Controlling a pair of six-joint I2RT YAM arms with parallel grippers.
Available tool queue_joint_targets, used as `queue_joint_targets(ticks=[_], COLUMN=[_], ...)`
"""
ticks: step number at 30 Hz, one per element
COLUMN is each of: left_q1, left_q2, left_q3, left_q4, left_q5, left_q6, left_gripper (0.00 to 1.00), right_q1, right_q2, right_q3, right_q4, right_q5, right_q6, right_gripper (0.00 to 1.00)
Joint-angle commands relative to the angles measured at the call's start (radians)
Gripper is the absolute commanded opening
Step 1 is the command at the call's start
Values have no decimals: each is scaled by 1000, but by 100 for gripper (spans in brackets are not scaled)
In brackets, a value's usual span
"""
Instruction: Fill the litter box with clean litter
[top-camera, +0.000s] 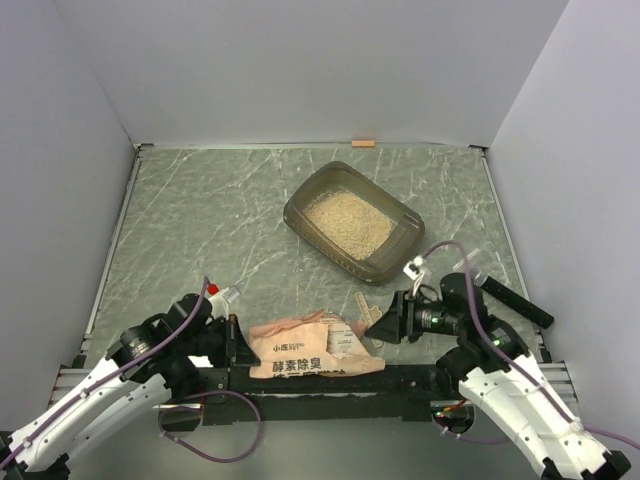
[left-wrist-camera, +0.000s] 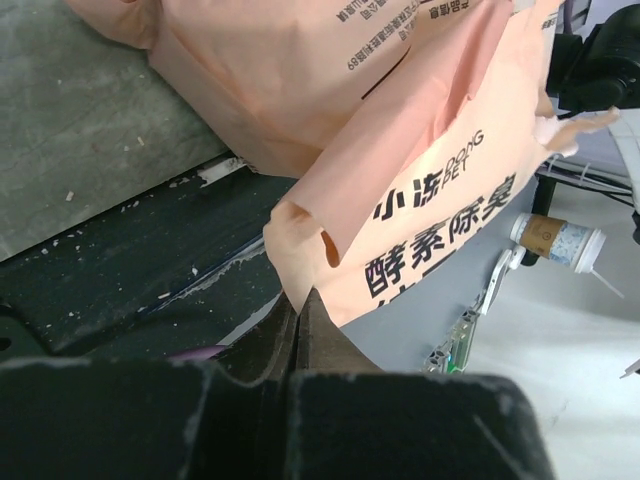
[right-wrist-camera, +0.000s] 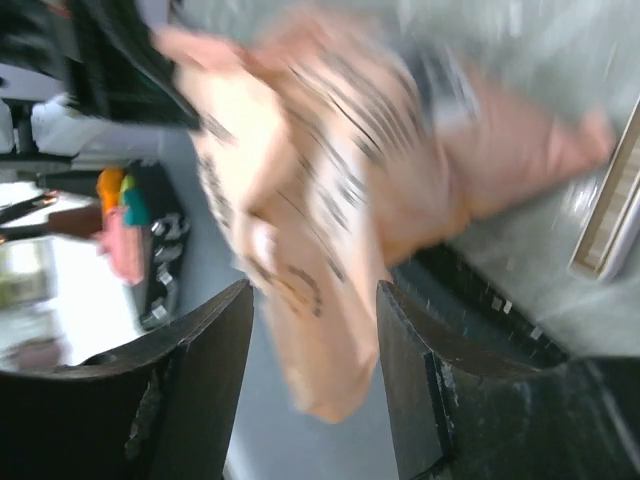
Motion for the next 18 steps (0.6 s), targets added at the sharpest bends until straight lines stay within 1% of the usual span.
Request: queue_joint_targets(ticks=[1,4,5,6,8,9,10,12,13,15,16,17,18], left_q1=[3,3,3,3,3,3,3,3,1,3,3,3,3], left_q2=[-14,-14,-12,-15,-17,-20,-20,-24,-26,-28,-29,-32,-34], left_q3=[0,0,0,0,0,0,-3,-4,-4,-3,-3,-3,-3], left_q4=[-68,-61,-62,-59,-61,-61,-61,-56,-56,-56,-58,-59,-61], left_q5=[-30,-25,-27,-28,-31,-30,-28,-27,-27,-30,-30,-30,-33], left_q6=[-29,-26,-27,-27,-29,-30,-32,-33,-35,-33,-33,-33,-33], left_gripper=[1,1,1,1,1,1,1,1,1,1,1,1,1], right_q1=[0,11,17,41,97,173,215,314,403,503,601,646,687], right_q2=[46,124,143,173,198,229,246,317,345,426,451,479,535], right_q3=[182,274,293,307,335,347,370,398,428,462,499,522,542], right_q4=[-45,-62,-68,-56,-31,-16,-10,-1,-2,-4,-14,-25,-36], right_q5=[113,91,84,53,44,48,68,125,190,260,312,412,476], right_q6=[-192,-292,-312,-343,-366,-389,-400,-430,-438,-458,-466,-475,-492], right_gripper=[59,57,55,53,52,52,52,54,54,54,54,55,55])
